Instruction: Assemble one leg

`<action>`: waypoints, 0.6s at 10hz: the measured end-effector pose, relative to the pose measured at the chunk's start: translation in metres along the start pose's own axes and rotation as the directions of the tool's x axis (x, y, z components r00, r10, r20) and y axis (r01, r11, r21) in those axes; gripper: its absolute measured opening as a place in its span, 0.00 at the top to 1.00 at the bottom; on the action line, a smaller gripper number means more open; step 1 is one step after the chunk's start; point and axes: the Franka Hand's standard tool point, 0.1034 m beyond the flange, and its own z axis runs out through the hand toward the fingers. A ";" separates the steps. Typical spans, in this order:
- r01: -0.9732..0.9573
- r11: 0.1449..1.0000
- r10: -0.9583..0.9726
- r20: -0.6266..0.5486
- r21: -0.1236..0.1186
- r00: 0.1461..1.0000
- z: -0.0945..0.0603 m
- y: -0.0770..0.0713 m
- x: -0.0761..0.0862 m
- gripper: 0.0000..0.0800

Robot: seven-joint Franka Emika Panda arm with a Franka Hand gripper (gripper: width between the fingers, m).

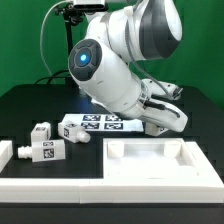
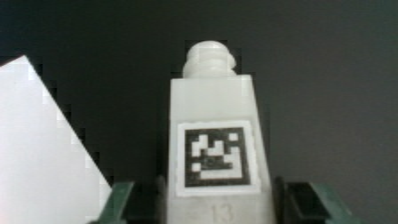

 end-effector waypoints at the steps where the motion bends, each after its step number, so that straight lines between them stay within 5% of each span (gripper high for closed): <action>1: 0.006 1.000 -0.006 -0.015 0.000 1.000 -0.002 -0.002 0.000 0.65; 3: 0.008 1.000 -0.007 -0.055 0.008 0.998 -0.020 -0.014 -0.011 0.65; 6: 0.101 0.994 -0.090 -0.203 0.047 0.975 -0.113 -0.042 -0.041 0.65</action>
Offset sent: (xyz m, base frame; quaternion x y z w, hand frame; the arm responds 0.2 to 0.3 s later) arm 0.0344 0.0075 0.0858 -0.0178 0.0946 -0.0048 0.9953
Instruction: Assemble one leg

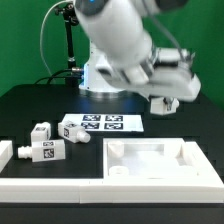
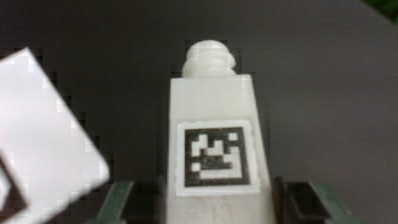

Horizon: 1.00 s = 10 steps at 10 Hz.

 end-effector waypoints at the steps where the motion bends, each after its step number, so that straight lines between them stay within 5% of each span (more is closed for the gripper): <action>1: 0.024 1.000 -0.024 -0.083 0.007 0.996 -0.022 -0.007 0.007 0.65; 2: 0.064 0.998 -0.064 -0.188 -0.005 0.980 -0.034 -0.013 0.010 0.65; 6: 0.095 0.995 -0.074 -0.419 0.028 0.905 -0.031 -0.024 0.011 0.65; 9: 0.173 0.984 -0.124 -0.572 0.031 0.810 -0.072 -0.041 0.036 0.65; 10: 0.210 0.978 -0.153 -0.650 0.011 0.745 -0.088 -0.049 0.044 0.65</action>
Offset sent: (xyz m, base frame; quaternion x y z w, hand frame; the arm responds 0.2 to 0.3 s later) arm 0.0000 0.0000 0.0000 0.0000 0.1938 0.0000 0.9810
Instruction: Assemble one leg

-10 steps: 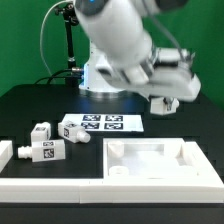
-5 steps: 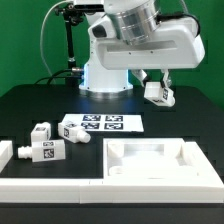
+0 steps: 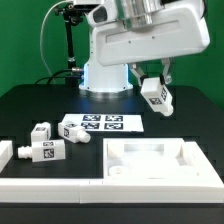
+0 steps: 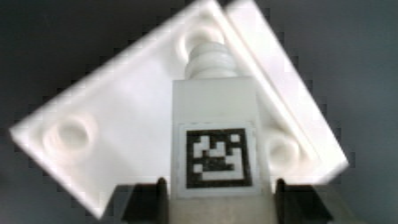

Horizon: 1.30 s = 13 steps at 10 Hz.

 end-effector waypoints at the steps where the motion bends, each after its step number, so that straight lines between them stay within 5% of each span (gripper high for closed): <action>1: 0.043 0.999 -0.041 -0.128 0.013 0.991 -0.003 -0.013 0.004 0.65; 3: 0.047 0.998 -0.041 -0.184 0.031 0.982 0.004 -0.015 -0.006 0.64; 4: 0.041 0.997 -0.023 -0.252 0.066 0.967 0.002 -0.023 -0.006 0.64; 7: 0.108 0.991 -0.071 -0.358 0.083 0.931 0.011 -0.044 -0.005 0.64; 9: 0.184 0.980 -0.132 -0.441 0.075 0.888 0.020 -0.059 -0.001 0.64; 11: 0.305 0.952 -0.264 -0.499 0.002 0.826 0.029 -0.060 0.000 0.64; 13: 0.289 0.957 -0.249 -0.495 0.005 0.832 0.029 -0.058 0.000 0.64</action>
Offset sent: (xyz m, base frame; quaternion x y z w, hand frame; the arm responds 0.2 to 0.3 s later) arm 0.0000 0.0000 0.0000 0.0000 0.1938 0.0000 0.9810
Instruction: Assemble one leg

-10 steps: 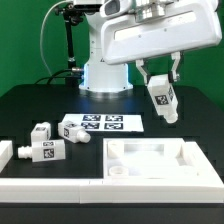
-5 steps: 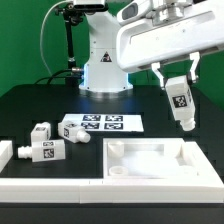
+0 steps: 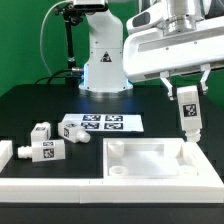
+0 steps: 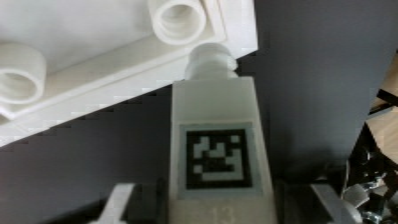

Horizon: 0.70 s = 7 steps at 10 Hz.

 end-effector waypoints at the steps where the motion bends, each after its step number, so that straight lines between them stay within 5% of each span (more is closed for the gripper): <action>1: 0.006 1.000 -0.006 0.001 -0.001 1.000 0.000 0.000 0.000 0.64; 4: 0.156 0.988 -0.156 0.000 -0.020 0.988 0.004 0.014 0.011 0.64; 7: 0.239 0.971 -0.239 -0.023 -0.008 0.971 0.008 0.000 0.001 0.64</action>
Offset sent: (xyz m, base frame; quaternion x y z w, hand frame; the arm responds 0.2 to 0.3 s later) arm 0.0210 -0.0283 0.0061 -0.0310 0.0145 -0.1679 0.9852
